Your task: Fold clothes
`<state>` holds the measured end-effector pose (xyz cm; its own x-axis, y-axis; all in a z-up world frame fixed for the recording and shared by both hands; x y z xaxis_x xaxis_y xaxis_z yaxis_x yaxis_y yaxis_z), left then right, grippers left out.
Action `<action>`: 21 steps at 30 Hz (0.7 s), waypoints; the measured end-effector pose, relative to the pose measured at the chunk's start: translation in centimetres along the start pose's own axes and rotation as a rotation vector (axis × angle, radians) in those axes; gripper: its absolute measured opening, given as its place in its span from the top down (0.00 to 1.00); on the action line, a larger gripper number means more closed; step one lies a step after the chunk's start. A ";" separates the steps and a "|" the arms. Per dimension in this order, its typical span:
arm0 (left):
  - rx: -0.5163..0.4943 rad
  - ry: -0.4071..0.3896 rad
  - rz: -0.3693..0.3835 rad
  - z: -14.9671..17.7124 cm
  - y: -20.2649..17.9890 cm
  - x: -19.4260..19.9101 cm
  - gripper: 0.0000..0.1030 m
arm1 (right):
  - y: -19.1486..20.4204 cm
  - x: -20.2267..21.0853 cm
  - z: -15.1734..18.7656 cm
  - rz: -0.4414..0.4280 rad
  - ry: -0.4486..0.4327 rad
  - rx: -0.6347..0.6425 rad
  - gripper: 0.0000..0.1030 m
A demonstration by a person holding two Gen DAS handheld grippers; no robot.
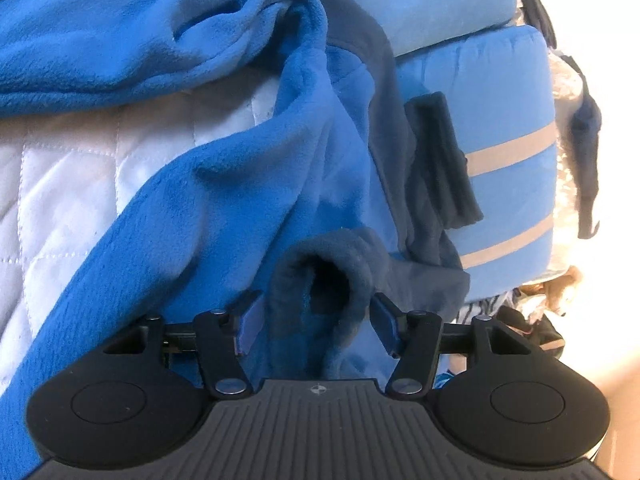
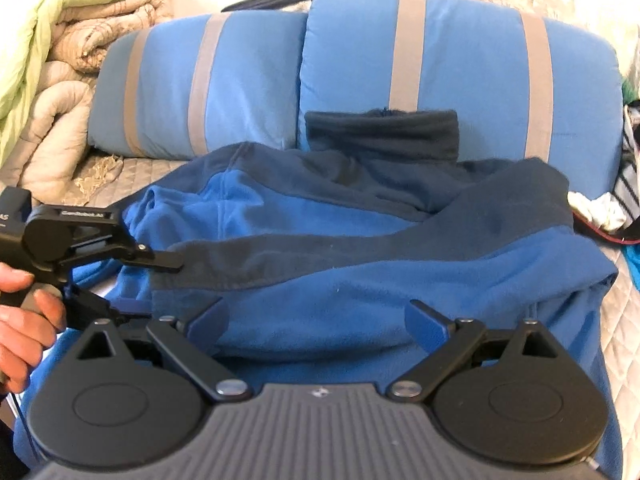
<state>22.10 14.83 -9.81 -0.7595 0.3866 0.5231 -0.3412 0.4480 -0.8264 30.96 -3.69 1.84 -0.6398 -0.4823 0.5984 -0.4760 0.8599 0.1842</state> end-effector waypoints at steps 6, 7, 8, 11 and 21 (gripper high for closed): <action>0.014 0.005 0.018 0.3 0.2 -0.3 0.50 | -0.1 -0.1 0.0 0.000 0.007 -0.006 0.04; 0.016 0.002 0.017 0.3 0.3 -0.4 0.52 | -0.1 -0.2 0.0 -0.002 0.009 -0.007 0.04; 0.015 -0.003 0.014 0.2 0.3 -0.5 0.54 | 0.0 -0.2 0.0 -0.004 0.011 -0.008 0.04; 0.003 -0.015 -0.006 0.1 0.3 -0.6 0.73 | 0.4 -0.2 -0.1 -0.011 0.010 0.001 0.04; -0.202 -0.153 -0.107 -2.7 -2.6 2.7 0.84 | 0.2 -0.5 0.0 0.000 0.017 -0.001 0.04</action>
<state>22.40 16.86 -5.74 -0.8050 0.2088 0.5554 -0.3186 0.6376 -0.7014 31.13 -3.29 1.59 -0.6298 -0.4792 0.6113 -0.4753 0.8602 0.1847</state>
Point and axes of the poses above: each gripper's, at about its wrist camera, not at the fingertips, and x roughly against the way its jaws point, y to its left, z to its underside, the point moved 7 cm from there along -x, roughly the way its jaws point, and after that the axes turned 7 degrees about -x, right-handed, at the moved point
